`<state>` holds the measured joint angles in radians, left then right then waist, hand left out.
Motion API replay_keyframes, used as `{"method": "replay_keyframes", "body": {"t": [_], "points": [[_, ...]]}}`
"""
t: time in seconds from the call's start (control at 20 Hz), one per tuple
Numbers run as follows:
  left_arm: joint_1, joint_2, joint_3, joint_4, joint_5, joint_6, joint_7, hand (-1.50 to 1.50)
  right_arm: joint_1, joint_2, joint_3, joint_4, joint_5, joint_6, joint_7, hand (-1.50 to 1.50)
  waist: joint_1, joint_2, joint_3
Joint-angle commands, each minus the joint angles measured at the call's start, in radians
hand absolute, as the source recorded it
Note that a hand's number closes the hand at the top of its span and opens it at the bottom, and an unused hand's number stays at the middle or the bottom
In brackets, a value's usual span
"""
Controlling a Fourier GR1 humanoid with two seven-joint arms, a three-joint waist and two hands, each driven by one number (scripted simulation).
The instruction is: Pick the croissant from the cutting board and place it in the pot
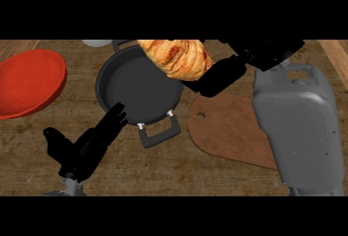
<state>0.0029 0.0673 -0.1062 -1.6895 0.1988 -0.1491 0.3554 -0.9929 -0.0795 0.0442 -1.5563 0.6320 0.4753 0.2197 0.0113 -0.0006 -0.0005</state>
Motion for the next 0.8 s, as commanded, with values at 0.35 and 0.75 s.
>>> {"method": "replay_keyframes", "body": {"t": [0.35,0.75], "points": [[-0.004,-0.029,-0.023,0.022,-0.034,0.002,-0.044,0.0,-0.238,0.079,0.131,0.454,0.016,-0.234,-0.083,1.5,0.024,0.006,-0.001],[-0.1,-0.036,-0.015,0.076,-0.028,0.001,-0.006,0.0,-0.367,0.079,0.345,0.747,-0.167,-0.521,-0.117,1.5,0.051,0.013,-0.002]]}}
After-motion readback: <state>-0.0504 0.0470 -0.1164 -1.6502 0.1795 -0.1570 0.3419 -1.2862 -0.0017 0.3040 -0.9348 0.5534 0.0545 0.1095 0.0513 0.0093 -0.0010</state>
